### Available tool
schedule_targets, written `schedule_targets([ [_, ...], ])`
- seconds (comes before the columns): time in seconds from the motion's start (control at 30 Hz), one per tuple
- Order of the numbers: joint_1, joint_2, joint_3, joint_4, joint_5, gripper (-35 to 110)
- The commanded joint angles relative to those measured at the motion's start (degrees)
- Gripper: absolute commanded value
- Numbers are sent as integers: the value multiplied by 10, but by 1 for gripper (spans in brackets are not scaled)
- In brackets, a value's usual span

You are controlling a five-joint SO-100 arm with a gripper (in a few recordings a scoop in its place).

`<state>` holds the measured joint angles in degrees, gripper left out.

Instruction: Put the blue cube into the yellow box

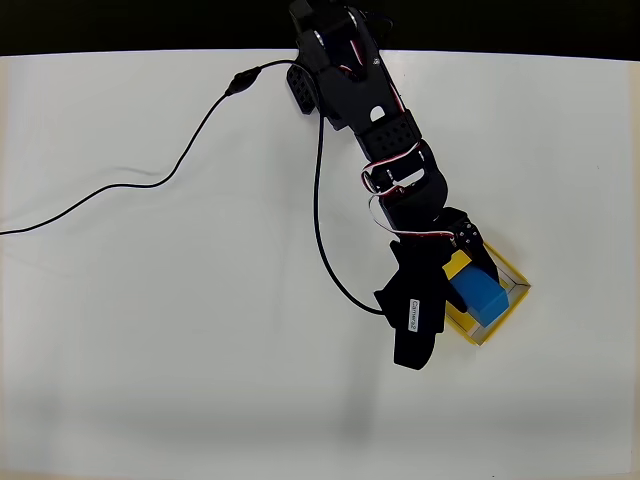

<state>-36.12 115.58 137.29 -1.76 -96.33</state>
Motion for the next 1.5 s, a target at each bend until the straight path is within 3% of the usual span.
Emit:
schedule_targets([
  [0.0, -14, -14, -74, -43, 8, 16],
  [0.7, -28, -114, -85, -41, 108, 16],
  [1.03, -23, -118, -44, -43, 132, 31],
  [1.27, -13, -106, -48, -74, 104, 32],
  [1.47, 33, -53, -110, -72, 39, 22],
])
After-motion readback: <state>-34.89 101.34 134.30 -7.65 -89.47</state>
